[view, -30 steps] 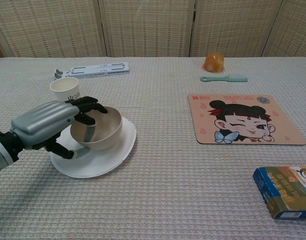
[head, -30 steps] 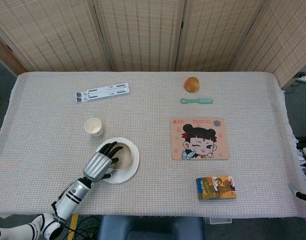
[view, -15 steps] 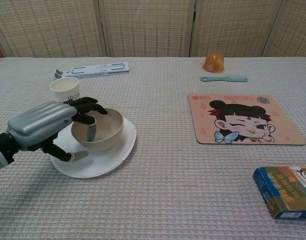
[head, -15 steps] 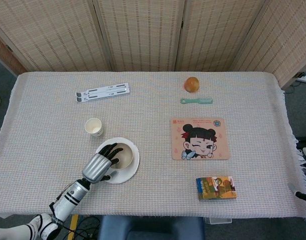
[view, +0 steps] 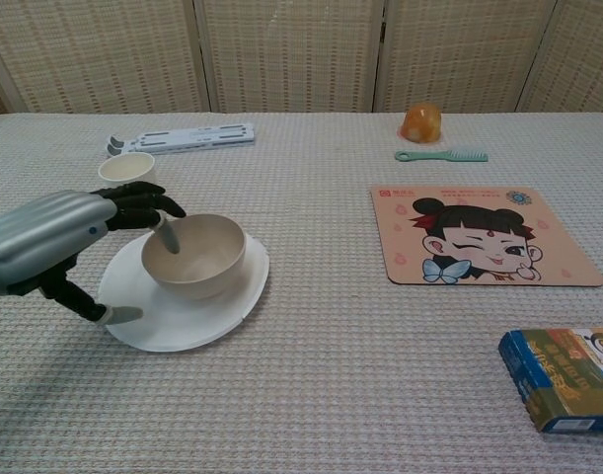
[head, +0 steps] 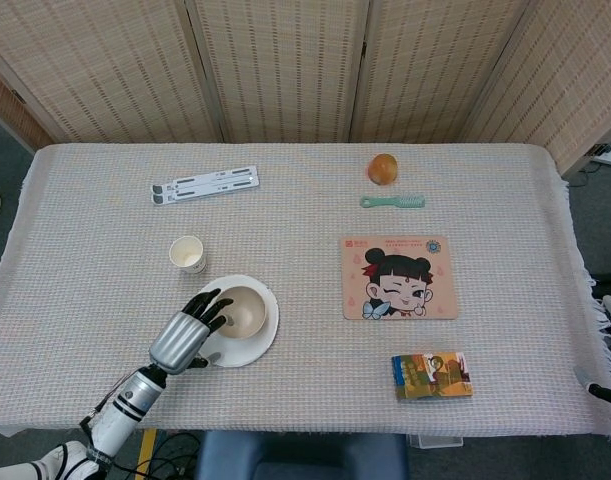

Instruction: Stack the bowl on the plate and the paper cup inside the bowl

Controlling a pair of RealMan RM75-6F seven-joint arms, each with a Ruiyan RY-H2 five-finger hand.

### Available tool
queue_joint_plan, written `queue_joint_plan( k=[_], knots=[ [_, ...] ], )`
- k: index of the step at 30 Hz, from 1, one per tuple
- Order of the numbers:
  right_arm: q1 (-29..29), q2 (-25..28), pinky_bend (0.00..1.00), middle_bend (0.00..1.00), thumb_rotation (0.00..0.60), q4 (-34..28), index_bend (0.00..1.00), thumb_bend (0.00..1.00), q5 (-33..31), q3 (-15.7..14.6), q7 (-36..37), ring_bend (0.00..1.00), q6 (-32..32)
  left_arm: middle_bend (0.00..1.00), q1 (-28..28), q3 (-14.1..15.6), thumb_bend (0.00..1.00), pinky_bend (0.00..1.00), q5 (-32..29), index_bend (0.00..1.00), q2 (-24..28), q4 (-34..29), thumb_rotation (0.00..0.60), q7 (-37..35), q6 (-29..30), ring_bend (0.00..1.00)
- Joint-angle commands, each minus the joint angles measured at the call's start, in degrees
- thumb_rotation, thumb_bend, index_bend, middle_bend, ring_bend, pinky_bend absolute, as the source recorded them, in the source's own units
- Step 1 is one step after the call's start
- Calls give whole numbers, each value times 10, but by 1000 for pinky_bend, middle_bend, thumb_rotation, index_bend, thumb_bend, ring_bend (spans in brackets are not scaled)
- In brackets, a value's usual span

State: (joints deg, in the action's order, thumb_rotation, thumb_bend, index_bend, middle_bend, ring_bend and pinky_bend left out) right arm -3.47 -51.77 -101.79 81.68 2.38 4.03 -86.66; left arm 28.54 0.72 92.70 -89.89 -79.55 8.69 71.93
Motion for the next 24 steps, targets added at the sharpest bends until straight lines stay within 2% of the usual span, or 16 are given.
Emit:
queue_joint_plan(
  k=[1, 5, 9, 16, 24],
  knots=[
    [0, 0, 0, 0, 600, -1, 0, 221, 3, -1, -1, 0, 0, 178, -21, 4, 204, 160, 5, 344, 57, -82, 600, 57, 32, 0],
    [0, -1, 0, 0, 600, -2, 0, 221, 6, -2, -3, 0, 0, 177, -29, -2, 204, 160, 8, 339, 103, -154, 600, 83, 48, 0],
    [2, -1, 0, 0, 600, -3, 0, 221, 6, -3, -4, 0, 3, 177, -20, -20, 204, 160, -9, 334, 147, -201, 600, 93, 33, 0],
    [3, -1, 0, 0, 600, -2, 0, 221, -1, 0, -3, 0, 6, 168, 25, -73, 204, 160, -103, 326, 225, -247, 600, 59, -60, 0],
    [5, -2, 0, 0, 600, -2, 0, 221, -8, 2, -6, 0, 11, 159, 83, -107, 204, 160, -204, 299, 265, -254, 600, 44, -171, 0]
  ],
)
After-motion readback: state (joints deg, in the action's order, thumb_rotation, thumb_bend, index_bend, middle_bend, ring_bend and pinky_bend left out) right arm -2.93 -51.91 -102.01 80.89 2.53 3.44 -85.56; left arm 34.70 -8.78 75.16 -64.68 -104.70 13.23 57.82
